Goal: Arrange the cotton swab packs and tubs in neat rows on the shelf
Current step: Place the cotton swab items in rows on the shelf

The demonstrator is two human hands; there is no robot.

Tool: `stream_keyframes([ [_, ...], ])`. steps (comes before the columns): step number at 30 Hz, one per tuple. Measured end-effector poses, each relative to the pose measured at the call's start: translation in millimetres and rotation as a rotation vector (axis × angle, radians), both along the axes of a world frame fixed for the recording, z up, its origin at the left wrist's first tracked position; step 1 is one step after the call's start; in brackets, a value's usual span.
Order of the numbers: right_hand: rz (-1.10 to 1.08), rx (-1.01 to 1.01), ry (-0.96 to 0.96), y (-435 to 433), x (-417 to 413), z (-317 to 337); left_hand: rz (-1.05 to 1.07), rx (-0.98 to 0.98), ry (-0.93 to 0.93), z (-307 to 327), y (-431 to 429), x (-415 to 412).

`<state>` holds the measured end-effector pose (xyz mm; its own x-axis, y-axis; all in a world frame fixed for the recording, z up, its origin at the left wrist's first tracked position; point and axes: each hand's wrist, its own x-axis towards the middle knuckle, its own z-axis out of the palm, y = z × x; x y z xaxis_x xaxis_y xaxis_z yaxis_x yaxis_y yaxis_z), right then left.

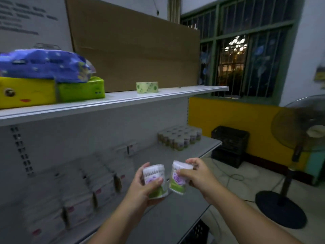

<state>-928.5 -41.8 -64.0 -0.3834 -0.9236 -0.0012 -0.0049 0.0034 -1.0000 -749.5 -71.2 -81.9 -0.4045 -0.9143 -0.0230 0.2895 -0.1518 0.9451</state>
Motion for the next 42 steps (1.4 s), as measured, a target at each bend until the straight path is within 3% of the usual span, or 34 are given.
stream_keyframes([
  [6,-0.032,0.053,0.041,-54,-74,-18,0.249,-0.075,-0.008,-49,-88,-92],
  [10,0.010,0.114,0.175,-91,-125,-20,0.341,-0.046,0.004,-60,-147,-151],
  [17,-0.017,0.133,0.268,-158,-208,-40,0.378,-0.091,-0.135,-72,-208,-221],
  [20,-0.042,0.091,0.369,-191,-238,-40,0.368,-0.127,-0.235,-79,-213,-254],
  [23,-0.030,0.025,0.500,-221,-271,-38,0.321,-0.118,-0.217,-87,-222,-290],
  [27,-0.008,0.003,0.495,-264,-328,-60,0.400,-0.235,-0.339,-91,-238,-338],
  [32,0.130,0.012,0.467,-302,-379,-83,0.587,-0.454,-0.674,-87,-263,-384],
  [35,0.217,-0.036,0.494,-320,-391,-90,0.675,-0.466,-0.742,-85,-270,-397],
  [39,0.382,-0.152,0.648,-337,-392,-103,0.763,-0.390,-0.712,-91,-275,-405],
  [42,0.455,-0.150,0.607,-346,-396,-107,0.726,-0.274,-0.645,-94,-279,-412],
])
